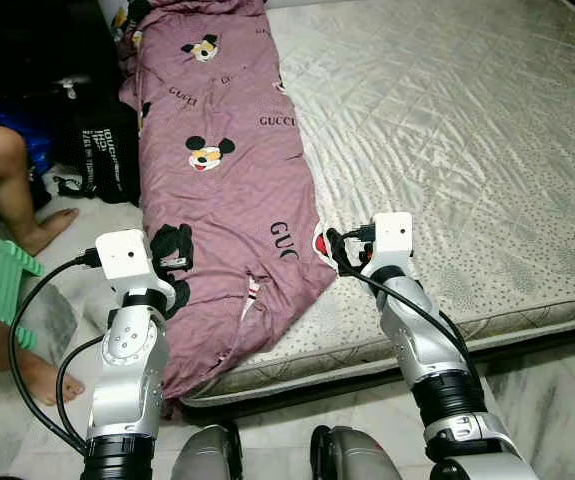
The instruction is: Clean up the room
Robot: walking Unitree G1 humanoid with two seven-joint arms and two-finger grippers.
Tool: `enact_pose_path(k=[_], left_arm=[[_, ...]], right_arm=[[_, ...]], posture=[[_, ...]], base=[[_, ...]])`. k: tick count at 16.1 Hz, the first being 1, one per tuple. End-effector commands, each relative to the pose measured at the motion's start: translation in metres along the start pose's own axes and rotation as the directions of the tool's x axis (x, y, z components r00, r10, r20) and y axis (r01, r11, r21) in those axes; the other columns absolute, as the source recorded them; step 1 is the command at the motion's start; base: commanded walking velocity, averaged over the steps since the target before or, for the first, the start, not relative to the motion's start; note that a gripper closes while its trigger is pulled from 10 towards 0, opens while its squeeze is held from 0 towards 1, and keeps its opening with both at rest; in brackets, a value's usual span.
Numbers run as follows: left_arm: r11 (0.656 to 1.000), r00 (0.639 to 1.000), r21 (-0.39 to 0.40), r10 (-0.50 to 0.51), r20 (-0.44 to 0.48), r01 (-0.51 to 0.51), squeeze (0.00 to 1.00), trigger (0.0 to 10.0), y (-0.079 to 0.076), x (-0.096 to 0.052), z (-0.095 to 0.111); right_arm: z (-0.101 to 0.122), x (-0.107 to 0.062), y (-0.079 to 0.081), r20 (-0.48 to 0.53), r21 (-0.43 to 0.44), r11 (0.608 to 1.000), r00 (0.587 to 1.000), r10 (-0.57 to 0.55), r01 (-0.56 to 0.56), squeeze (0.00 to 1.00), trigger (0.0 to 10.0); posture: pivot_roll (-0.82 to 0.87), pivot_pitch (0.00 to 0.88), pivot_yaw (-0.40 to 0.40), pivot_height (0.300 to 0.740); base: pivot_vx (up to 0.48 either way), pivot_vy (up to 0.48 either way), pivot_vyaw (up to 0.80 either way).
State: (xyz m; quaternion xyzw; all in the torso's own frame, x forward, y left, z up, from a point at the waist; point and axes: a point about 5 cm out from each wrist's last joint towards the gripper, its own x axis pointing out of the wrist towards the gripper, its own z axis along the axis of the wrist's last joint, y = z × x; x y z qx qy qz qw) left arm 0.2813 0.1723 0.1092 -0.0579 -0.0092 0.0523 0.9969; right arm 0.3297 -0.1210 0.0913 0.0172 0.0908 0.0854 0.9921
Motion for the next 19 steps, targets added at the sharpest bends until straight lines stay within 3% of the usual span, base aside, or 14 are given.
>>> enact_pose_path(k=[1, 9, 13, 19], left_arm=[[1.000, 1.000, 0.010, 0.006, -0.013, -0.006, 0.00, 10.0, 0.0024, -0.0010, -0.0019], [1.000, 1.000, 0.011, 0.016, -0.012, -0.015, 0.00, 10.0, 0.0009, -0.0001, -0.0021], [1.000, 1.000, 0.009, 0.020, -0.008, -0.020, 0.00, 10.0, 0.0006, 0.0002, -0.0014], [0.995, 0.995, -0.002, 0.102, -0.019, -0.102, 0.00, 10.0, 0.0060, 0.0005, -0.0024]], right_arm=[[0.0000, -0.0024, 0.0014, 0.003, 0.008, 1.000, 1.000, 0.003, -0.003, 0.00, 10.0], [-0.0007, -0.0017, 0.0018, 0.004, 0.005, 1.000, 1.000, 0.012, -0.012, 0.00, 10.0], [-0.0014, -0.0009, -0.0012, -0.003, -0.001, 1.000, 1.000, 0.003, -0.003, 0.00, 10.0], [0.0000, 0.0010, -0.0038, -0.002, -0.015, 1.000, 1.000, -0.004, 0.004, 0.00, 10.0]], posture=[[-0.08, 0.172, 0.013, 0.720], [-0.08, 0.165, 0.012, 0.620], [-0.08, 0.165, 0.012, 0.620], [-0.09, 0.176, 0.006, 0.620]], base=[[0.000, 0.000, 0.00], [0.000, 0.000, 0.00], [0.000, 0.000, 0.00], [0.000, 0.000, 0.00]])
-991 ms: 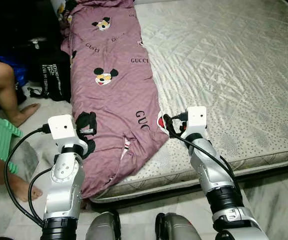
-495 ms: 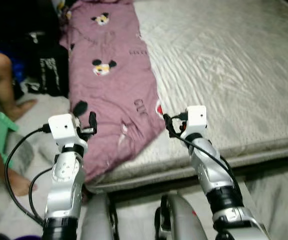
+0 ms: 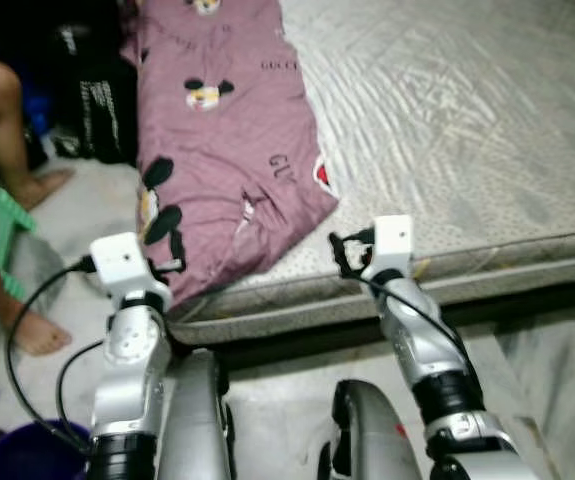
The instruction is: Clean up the room
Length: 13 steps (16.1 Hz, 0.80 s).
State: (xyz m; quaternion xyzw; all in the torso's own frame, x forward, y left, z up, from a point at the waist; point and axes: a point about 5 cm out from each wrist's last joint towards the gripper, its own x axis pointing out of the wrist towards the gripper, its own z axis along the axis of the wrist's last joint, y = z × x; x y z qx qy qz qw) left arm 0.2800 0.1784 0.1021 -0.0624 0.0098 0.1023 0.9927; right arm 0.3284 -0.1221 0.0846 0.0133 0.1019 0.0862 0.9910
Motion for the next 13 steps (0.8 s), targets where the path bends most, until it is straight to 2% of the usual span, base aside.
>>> enact_pose_path(k=[1, 3, 9, 13], left_arm=[[1.000, 1.000, 0.002, 0.002, 0.014, -0.002, 0.00, 10.0, -0.0013, 0.0018, 0.0042], [1.000, 1.000, -0.004, 0.007, 0.013, -0.007, 0.00, 10.0, -0.0010, 0.0028, 0.0048], [1.000, 1.000, -0.023, 0.012, 0.016, -0.011, 0.00, 10.0, -0.0020, 0.0067, 0.0069], [0.999, 1.000, -0.041, 0.016, 0.016, -0.015, 0.00, 10.0, -0.0009, 0.0088, 0.0081]], right_arm=[[0.0070, 0.0013, -0.0028, 0.021, -0.009, 1.000, 1.000, -0.005, 0.005, 0.00, 10.0], [0.0062, 0.0017, -0.0020, 0.017, -0.009, 1.000, 1.000, -0.003, 0.003, 0.00, 10.0], [0.0065, 0.0017, -0.0027, 0.025, -0.002, 1.000, 1.000, -0.003, 0.003, 0.00, 10.0], [0.0068, 0.0016, -0.0042, 0.026, -0.002, 1.000, 1.000, -0.009, 0.009, 0.00, 10.0]], posture=[[-0.09, 0.179, 0.005, 0.620], [-0.09, 0.181, 0.006, 0.616], [-0.09, 0.182, 0.010, 0.556], [-0.09, 0.182, 0.010, 0.551]], base=[[0.000, 0.000, 0.00], [0.000, 0.000, 0.00], [0.000, 0.000, 0.00], [0.000, 0.000, 0.00]])
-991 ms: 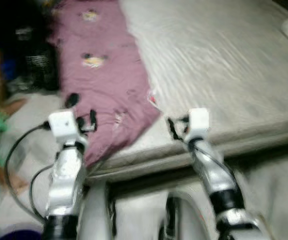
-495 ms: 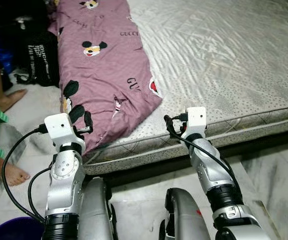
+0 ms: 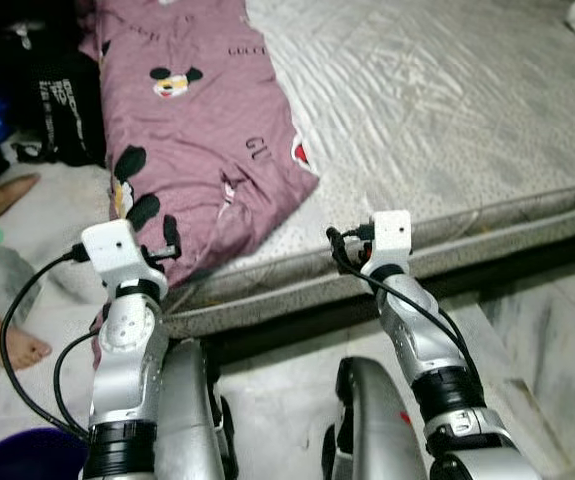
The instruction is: Clean up the room
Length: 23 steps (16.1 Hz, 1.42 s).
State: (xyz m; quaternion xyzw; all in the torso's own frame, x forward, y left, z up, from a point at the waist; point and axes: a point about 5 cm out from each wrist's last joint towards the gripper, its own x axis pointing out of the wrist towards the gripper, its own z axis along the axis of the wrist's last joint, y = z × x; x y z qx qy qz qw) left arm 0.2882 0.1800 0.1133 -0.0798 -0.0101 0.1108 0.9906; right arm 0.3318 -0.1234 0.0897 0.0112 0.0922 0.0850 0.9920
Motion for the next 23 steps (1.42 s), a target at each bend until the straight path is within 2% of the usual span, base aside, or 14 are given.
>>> enact_pose_path(k=[1, 12, 23], left_arm=[[1.000, 1.000, -0.004, -0.001, -0.021, 0.001, 0.00, 10.0, 0.0003, 0.0008, -0.0032], [0.999, 0.999, -0.023, -0.038, -0.010, 0.038, 0.00, 10.0, -0.0023, 0.0021, -0.0012], [0.998, 0.998, -0.035, -0.059, -0.008, 0.058, 0.00, 10.0, -0.0058, 0.0019, -0.0018]], right_arm=[[0.0013, 0.0001, -0.0031, 0.006, 0.000, 1.000, 1.000, -0.007, 0.007, 0.00, 10.0], [0.0041, 0.0019, -0.0034, 0.022, -0.006, 1.000, 1.000, -0.007, 0.007, 0.00, 10.0], [0.0020, 0.0018, -0.0024, 0.017, -0.011, 1.000, 1.000, -0.005, 0.005, 0.00, 10.0]], posture=[[-0.09, 0.175, 0.005, 0.551], [-0.09, 0.166, 0.006, 0.551], [-0.09, 0.178, 0.006, 0.551]], base=[[0.000, 0.000, 0.00], [0.000, 0.000, 0.00], [0.219, 0.000, 0.00]])
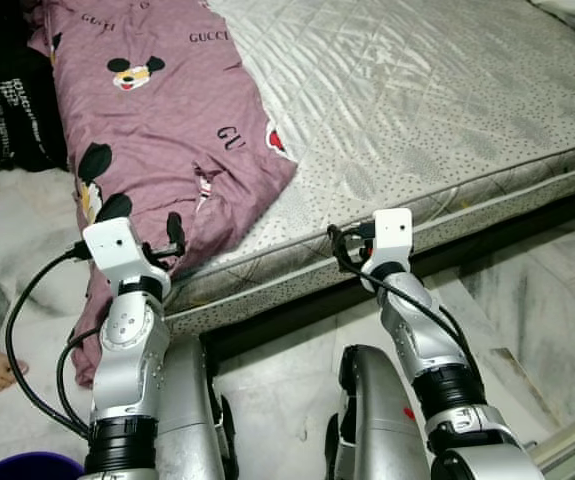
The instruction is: Clean up the room
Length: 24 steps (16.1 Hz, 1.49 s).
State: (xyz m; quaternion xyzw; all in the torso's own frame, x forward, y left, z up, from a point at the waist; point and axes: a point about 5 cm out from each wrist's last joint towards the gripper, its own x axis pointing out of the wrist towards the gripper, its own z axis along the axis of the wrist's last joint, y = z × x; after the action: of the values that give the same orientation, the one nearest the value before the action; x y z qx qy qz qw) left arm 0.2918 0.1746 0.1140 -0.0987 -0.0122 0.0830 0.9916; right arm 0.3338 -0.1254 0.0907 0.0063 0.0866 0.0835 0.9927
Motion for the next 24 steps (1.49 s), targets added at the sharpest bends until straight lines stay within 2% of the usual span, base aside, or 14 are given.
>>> enact_pose_path(k=[1, 6, 12, 14, 16, 19, 22, 24], left_arm=[[1.000, 1.000, 0.004, -0.003, -0.007, 0.003, 0.00, 10.0, 0.000, -0.001, -0.002], [1.000, 1.000, 0.000, -0.004, -0.010, 0.004, 0.00, 10.0, 0.000, -0.001, -0.003], [1.000, 1.000, -0.014, -0.003, -0.014, 0.002, 0.00, 10.0, -0.005, -0.001, -0.003], [1.000, 1.000, -0.009, 0.028, -0.013, -0.028, 0.00, 10.0, 0.000, 0.001, -0.003], [0.997, 0.997, -0.021, 0.070, -0.013, -0.071, 0.00, 10.0, 0.007, 0.007, -0.002], [0.992, 0.993, -0.031, 0.121, -0.006, -0.121, 0.00, 10.0, 0.012, 0.016, 0.002], [0.988, 0.988, -0.022, 0.154, -0.012, -0.155, 0.00, 10.0, 0.019, 0.028, 0.004], [0.985, 0.985, -0.018, 0.170, -0.028, -0.170, 0.00, 10.0, 0.023, 0.034, 0.003]], right_arm=[[0.001, 0.000, 0.000, 0.006, -0.004, 1.000, 1.000, 0.002, -0.002, 0.00, 10.0], [0.001, 0.000, 0.001, 0.012, -0.008, 1.000, 1.000, 0.014, -0.013, 0.00, 10.0], [-0.001, -0.001, 0.000, 0.007, 0.002, 1.000, 1.000, 0.005, -0.005, 0.00, 10.0], [-0.002, -0.001, -0.002, -0.001, -0.010, 1.000, 1.000, 0.007, -0.007, 0.00, 10.0], [-0.002, -0.002, -0.005, -0.001, -0.010, 1.000, 1.000, 0.004, -0.004, 0.00, 10.0], [-0.001, -0.006, -0.013, 0.000, -0.007, 1.000, 1.000, -0.009, 0.009, 0.00, 10.0], [0.000, -0.017, -0.032, -0.011, -0.037, 0.999, 0.999, -0.039, 0.039, 0.00, 10.0], [-0.003, -0.032, -0.047, -0.031, -0.069, 0.996, 0.998, -0.053, 0.051, 0.00, 10.0]], posture=[[-0.09, 0.178, 0.006, 0.551], [-0.09, 0.179, 0.006, 0.551], [-0.10, 0.176, 0.007, 0.551], [-0.10, 0.172, 0.005, 0.551], [-0.11, 0.171, 0.004, 0.526], [-0.13, 0.174, 0.000, 0.508], [-0.14, 0.194, -0.007, 0.508], [-0.16, 0.219, -0.015, 0.508]], base=[[0.292, 0.000, 0.00], [0.280, 0.000, 0.10], [0.000, 0.000, 0.09], [0.000, 0.000, 0.00], [0.000, 0.000, 0.00], [0.000, 0.000, 0.00], [0.000, 0.000, 0.00], [0.000, 0.000, 0.00]])
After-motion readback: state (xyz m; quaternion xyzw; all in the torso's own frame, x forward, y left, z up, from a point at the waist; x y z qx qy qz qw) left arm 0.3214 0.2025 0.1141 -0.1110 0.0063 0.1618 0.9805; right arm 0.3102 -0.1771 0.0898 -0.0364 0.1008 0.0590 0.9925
